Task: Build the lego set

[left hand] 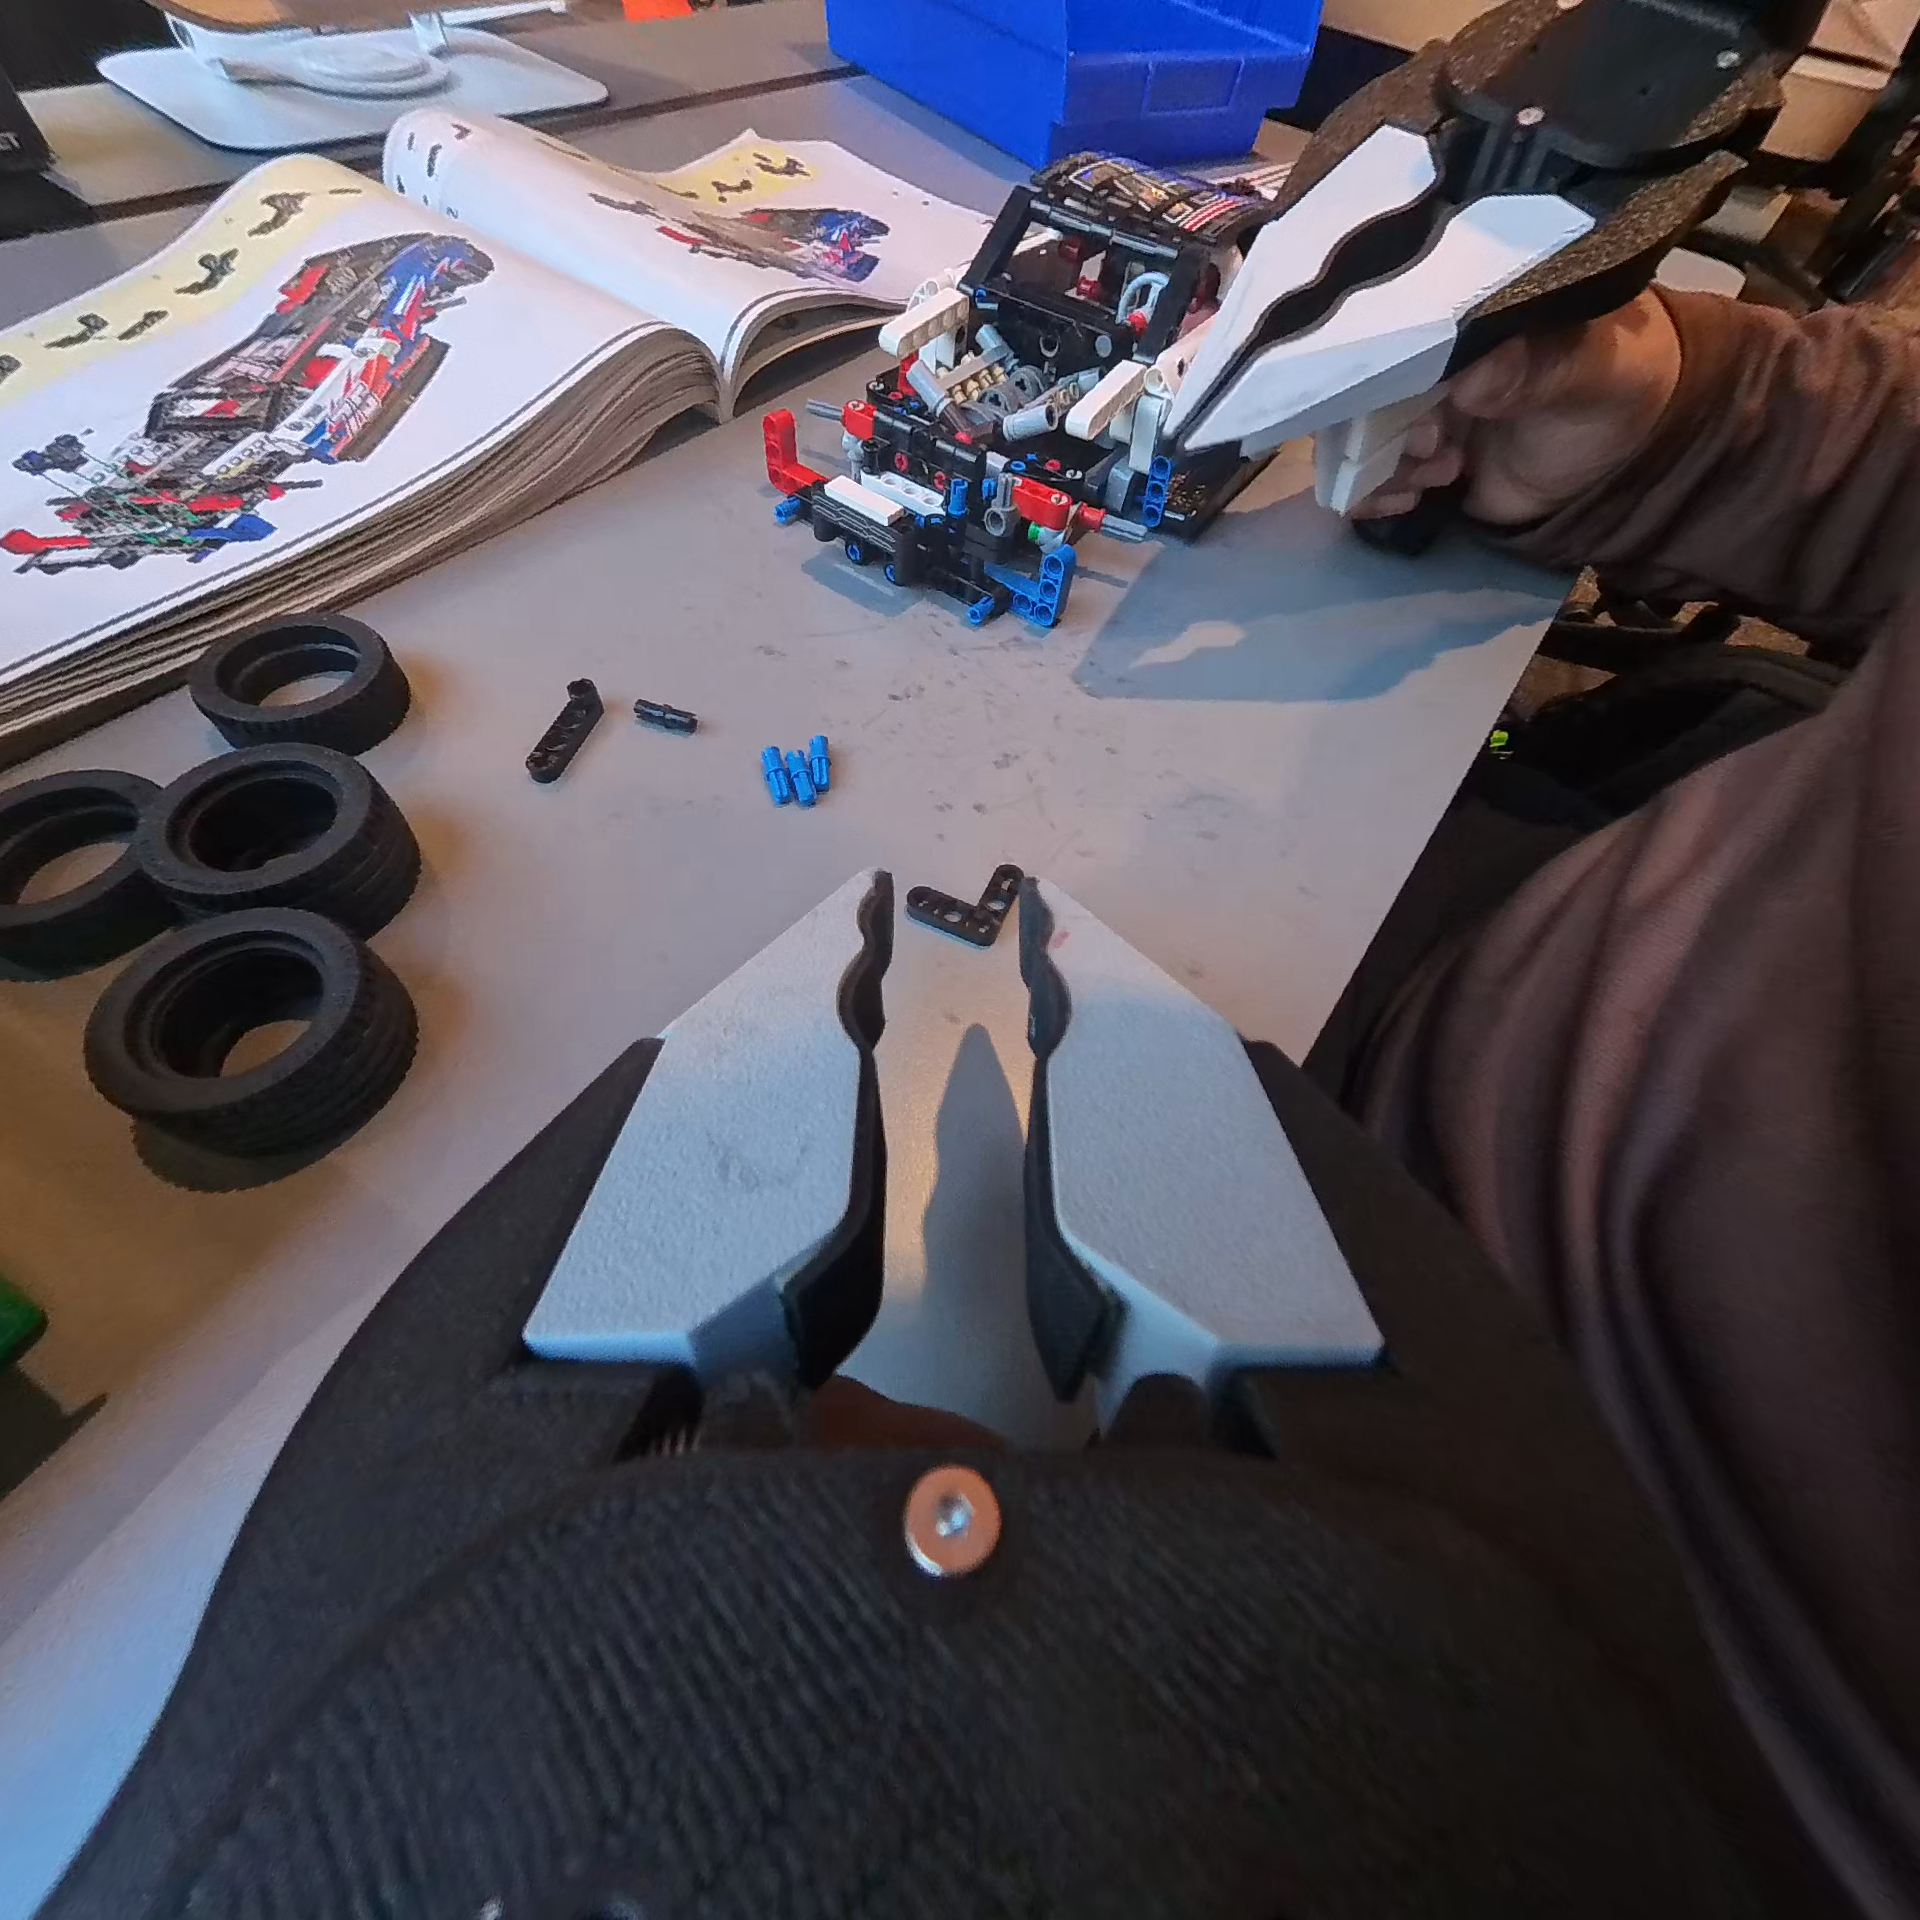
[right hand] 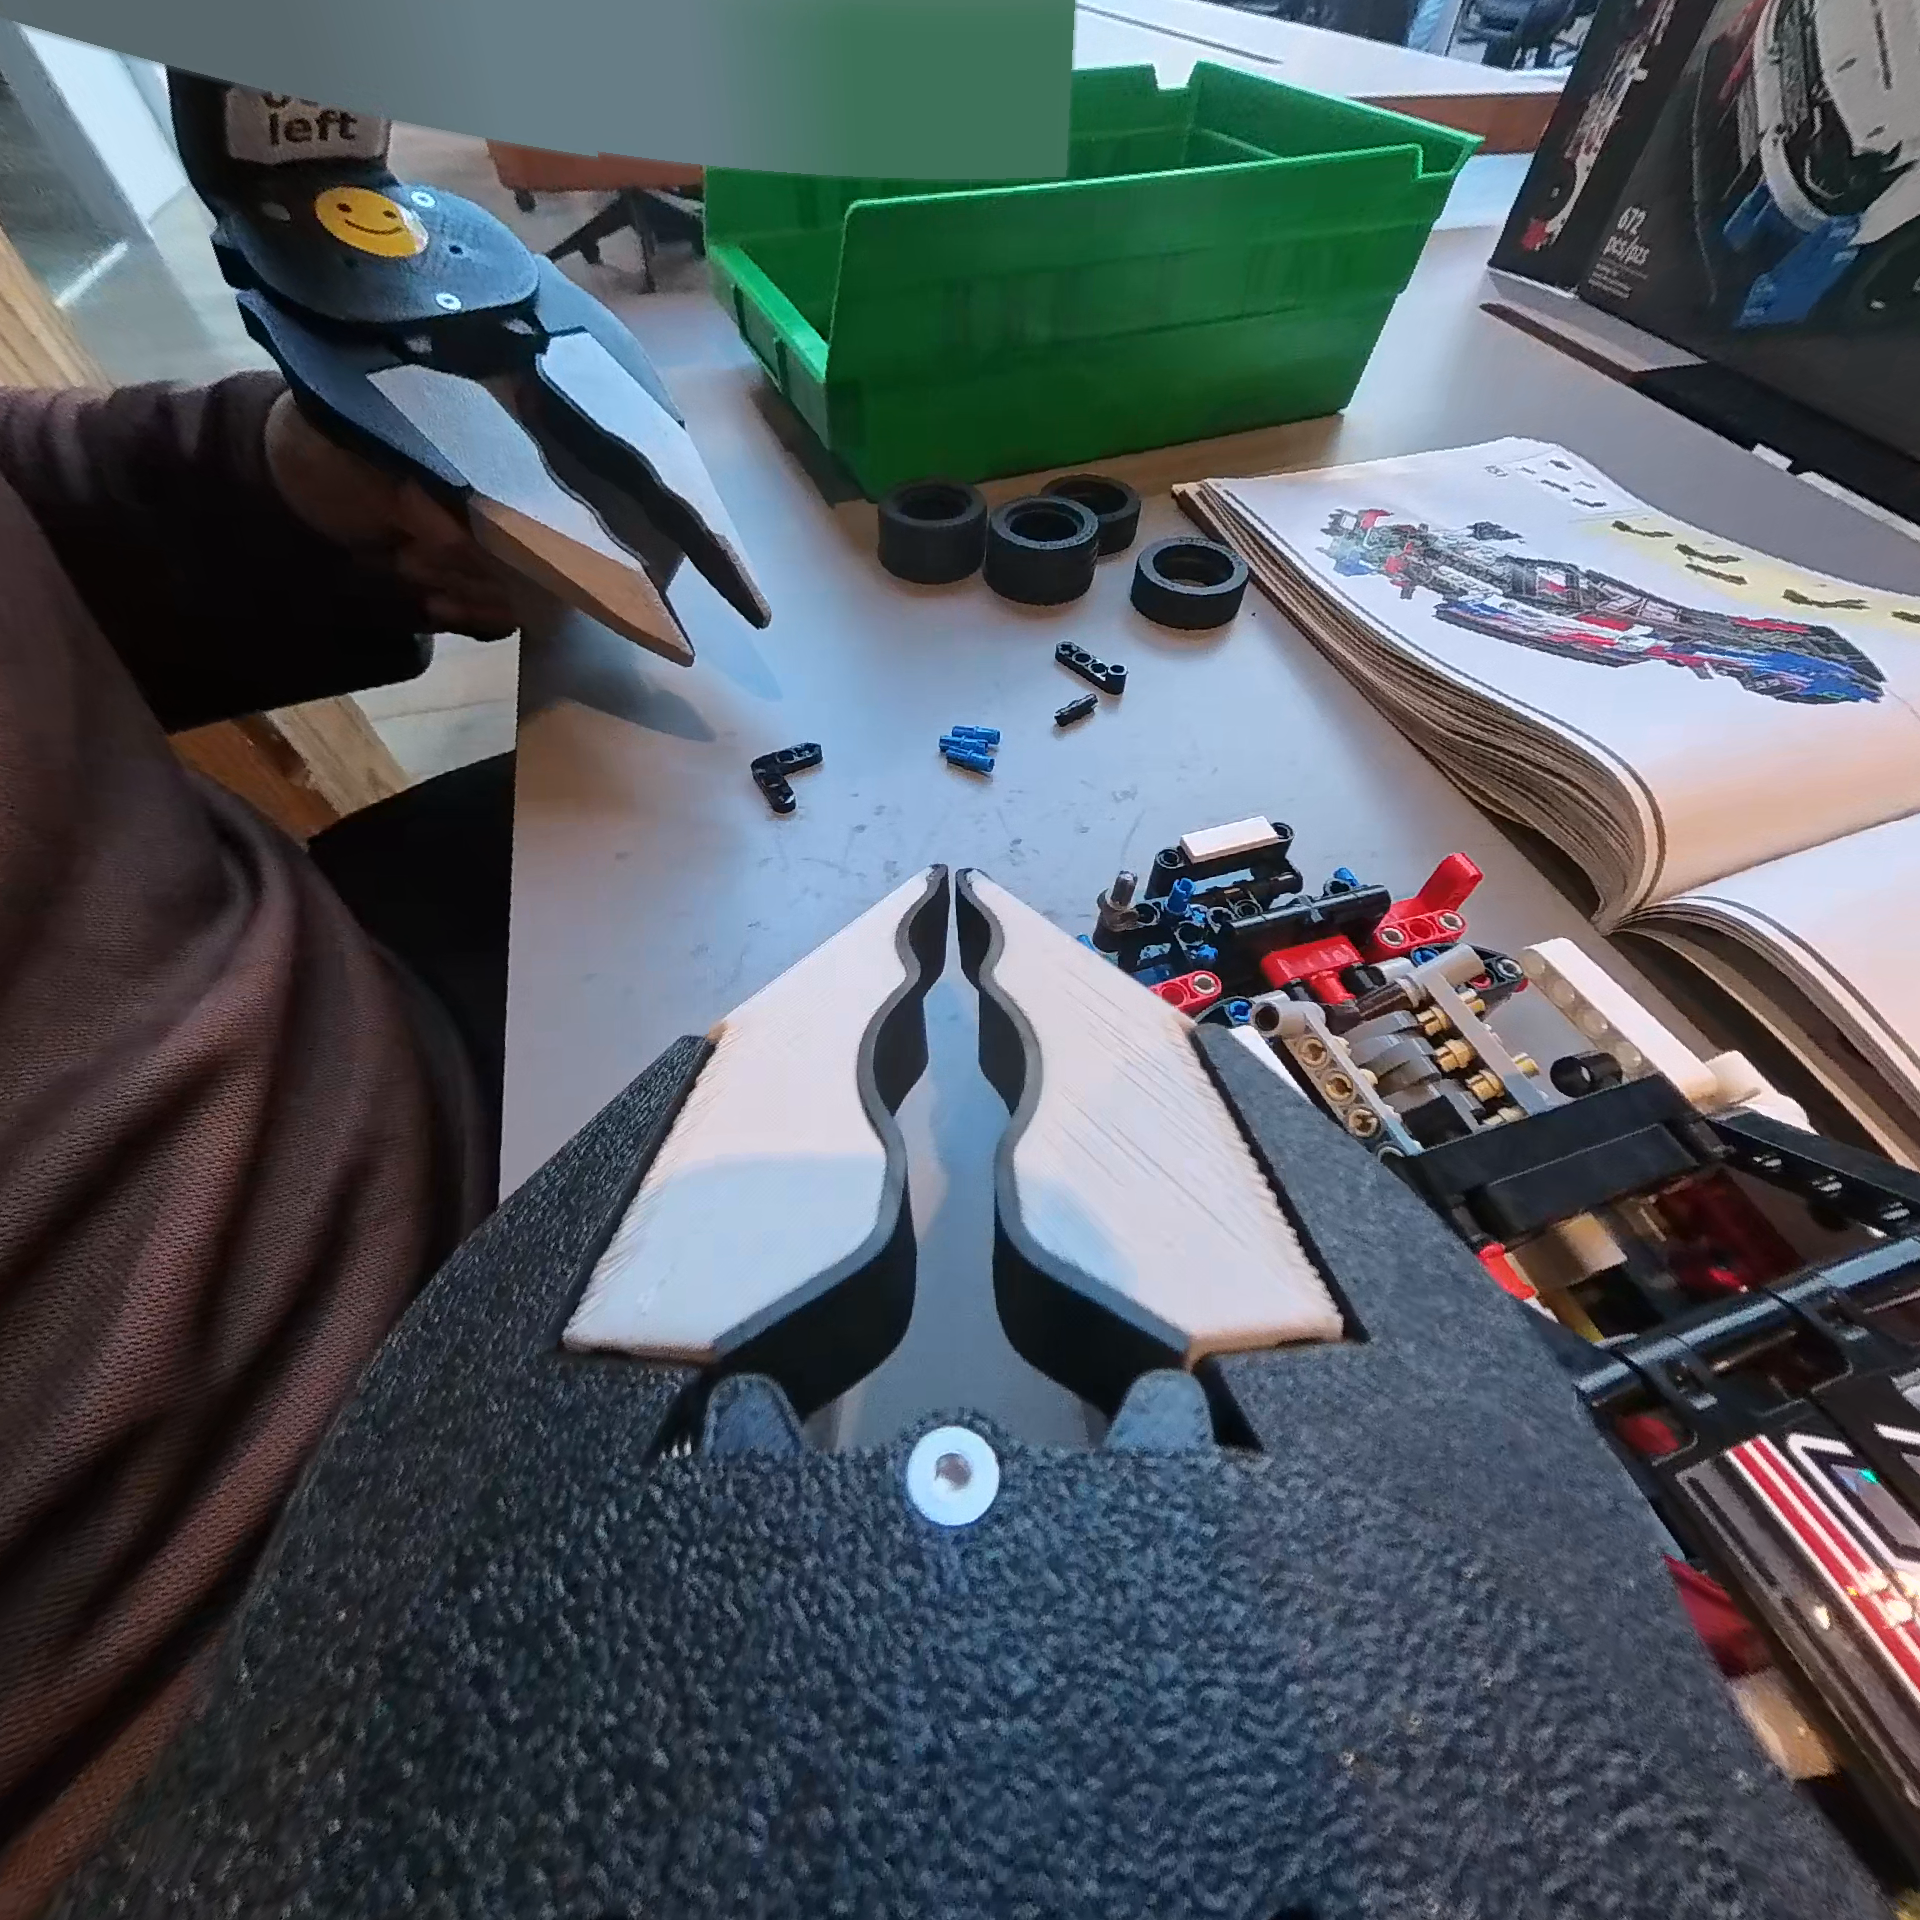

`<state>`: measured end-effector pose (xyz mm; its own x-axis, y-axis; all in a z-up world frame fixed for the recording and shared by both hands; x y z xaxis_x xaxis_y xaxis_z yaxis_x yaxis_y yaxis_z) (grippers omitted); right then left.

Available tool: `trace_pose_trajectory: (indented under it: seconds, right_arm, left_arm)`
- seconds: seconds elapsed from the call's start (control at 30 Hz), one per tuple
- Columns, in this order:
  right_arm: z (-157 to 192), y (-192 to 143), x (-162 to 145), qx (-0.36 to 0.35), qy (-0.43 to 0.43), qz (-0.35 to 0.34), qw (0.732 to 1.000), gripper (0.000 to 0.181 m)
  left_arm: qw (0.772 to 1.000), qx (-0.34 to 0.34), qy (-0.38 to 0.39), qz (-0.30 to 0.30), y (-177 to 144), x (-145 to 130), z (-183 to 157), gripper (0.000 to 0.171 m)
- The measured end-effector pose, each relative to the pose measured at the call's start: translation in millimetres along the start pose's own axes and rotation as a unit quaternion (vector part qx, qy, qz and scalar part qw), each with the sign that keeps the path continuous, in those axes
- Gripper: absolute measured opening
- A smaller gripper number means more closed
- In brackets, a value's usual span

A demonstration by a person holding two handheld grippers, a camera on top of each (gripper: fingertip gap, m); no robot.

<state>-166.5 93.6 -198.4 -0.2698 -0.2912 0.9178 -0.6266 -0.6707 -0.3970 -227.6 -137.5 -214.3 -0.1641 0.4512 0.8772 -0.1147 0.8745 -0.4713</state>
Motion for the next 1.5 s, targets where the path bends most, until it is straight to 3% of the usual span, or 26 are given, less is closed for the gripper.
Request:
trace_pose_trajectory:
  seconds: [0.2, 0.3, 0.53, 0.77, 0.9, 1.1, 1.23, 1.33, 1.4, 1.5]
  right_arm:
    - [0.5, 1.0, -0.4, 0.003, -0.001, 0.004, 1.0, 0.001]
    - [0.6, 1.3, -0.5, 0.007, 0.0, 0.006, 1.0, 0.001]
    - [3.7, 0.3, -0.1, 0.006, -0.014, 0.002, 1.0, 0.001]
    - [10.0, 4.3, -2.3, -0.002, -0.046, 0.021, 0.999, 0.001]
    - [14.6, 8.1, -4.7, -0.005, -0.068, 0.039, 0.997, 0.001]
    - [13.1, 4.8, -3.0, -0.015, -0.065, 0.024, 0.997, 0.0]
    - [10.9, 3.9, -2.4, -0.012, -0.053, 0.019, 0.998, 0.0]
    - [10.8, 4.5, -2.6, -0.008, -0.051, 0.022, 0.998, 0.0]
    - [11.3, 5.3, -3.0, -0.005, -0.051, 0.025, 0.998, 0.0]
    - [11.8, 5.5, -3.2, -0.005, -0.054, 0.026, 0.998, 0.0]
  left_arm:
    - [0.999, -0.003, -0.002, 0.032, 5.8, -1.7, 0.0, 0.023]
    - [0.998, 0.007, -0.004, 0.064, 12.1, -3.5, 1.0, 0.043]
    - [0.989, 0.053, 0.018, 0.137, 27.4, -7.6, 0.8, 0.04]
    - [0.986, 0.086, -0.013, 0.14, 35.6, -2.5, 4.0, 0.03]
    - [0.985, 0.103, -0.013, 0.14, 33.3, -3.0, 4.6, 0.033]
    - [0.989, 0.101, -0.027, 0.104, 3.9, 7.7, 8.2, 0.033]
    - [0.986, 0.156, -0.037, 0.052, -45.0, 35.6, 39.5, 0.03]
    - [0.972, 0.234, -0.012, 0.036, -84.9, 67.4, 87.3, 0.025]
    - [0.967, 0.242, 0.011, 0.074, -93.2, 80.8, 126.5, 0.024]
    - [0.956, 0.217, 0.081, 0.18, -80.6, 86.7, 192.1, 0.024]
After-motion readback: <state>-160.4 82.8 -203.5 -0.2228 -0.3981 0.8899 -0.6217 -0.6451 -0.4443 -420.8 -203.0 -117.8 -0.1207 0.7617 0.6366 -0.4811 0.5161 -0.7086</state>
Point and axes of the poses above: each gripper's, where its closed fingertips meet, y out along the fingers, x out of its top, z = x × y across the jaws, the point moved 7 cm from there along -y, back along the fingers, and after that the axes turned 3 degrees about z, right-handed, at the moved point
